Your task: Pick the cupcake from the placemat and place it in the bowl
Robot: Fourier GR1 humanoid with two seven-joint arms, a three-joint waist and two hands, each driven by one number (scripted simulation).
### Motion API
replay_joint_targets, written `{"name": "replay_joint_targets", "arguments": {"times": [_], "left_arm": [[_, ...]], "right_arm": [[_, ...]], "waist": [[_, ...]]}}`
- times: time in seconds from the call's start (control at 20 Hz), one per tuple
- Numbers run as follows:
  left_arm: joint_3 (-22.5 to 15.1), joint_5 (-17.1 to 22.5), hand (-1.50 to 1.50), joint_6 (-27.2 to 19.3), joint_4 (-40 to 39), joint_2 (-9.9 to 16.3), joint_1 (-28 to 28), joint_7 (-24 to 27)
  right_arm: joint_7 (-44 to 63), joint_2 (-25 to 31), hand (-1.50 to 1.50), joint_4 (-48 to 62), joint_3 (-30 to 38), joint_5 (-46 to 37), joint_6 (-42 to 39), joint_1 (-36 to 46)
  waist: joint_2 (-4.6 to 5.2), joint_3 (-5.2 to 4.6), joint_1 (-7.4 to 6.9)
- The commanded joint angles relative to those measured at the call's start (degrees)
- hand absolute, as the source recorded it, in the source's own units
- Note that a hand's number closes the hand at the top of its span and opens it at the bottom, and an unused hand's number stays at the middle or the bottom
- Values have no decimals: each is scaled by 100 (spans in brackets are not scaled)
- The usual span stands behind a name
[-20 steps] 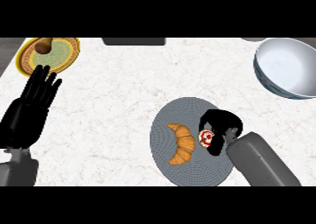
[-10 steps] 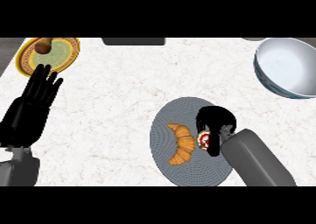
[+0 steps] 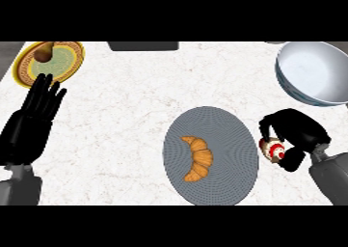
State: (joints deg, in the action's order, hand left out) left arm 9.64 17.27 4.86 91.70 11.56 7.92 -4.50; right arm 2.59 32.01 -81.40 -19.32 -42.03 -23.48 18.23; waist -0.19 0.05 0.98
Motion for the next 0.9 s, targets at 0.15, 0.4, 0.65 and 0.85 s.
{"name": "replay_joint_targets", "arguments": {"times": [0.15, 0.4, 0.65, 0.85], "left_arm": [[156, 95, 0, 99, -31, 80, -56, 71], [140, 78, 0, 61, 38, 168, 58, -178], [100, -34, 0, 78, -210, 2, 54, 172], [-33, -15, 0, -4, 109, -18, 113, -234]], "right_arm": [[-242, 725, 150, -1175, 1241, 241, 815, -793], [412, 938, 150, -1706, 2289, 670, 525, -385], [782, 1098, 150, -1817, 2993, 747, 376, -337], [943, 1024, 150, -1013, 3276, 853, 308, 462]], "waist": [[-21, -7, 67], [-12, -9, 7], [10, -8, -46], [21, -6, -126]]}}
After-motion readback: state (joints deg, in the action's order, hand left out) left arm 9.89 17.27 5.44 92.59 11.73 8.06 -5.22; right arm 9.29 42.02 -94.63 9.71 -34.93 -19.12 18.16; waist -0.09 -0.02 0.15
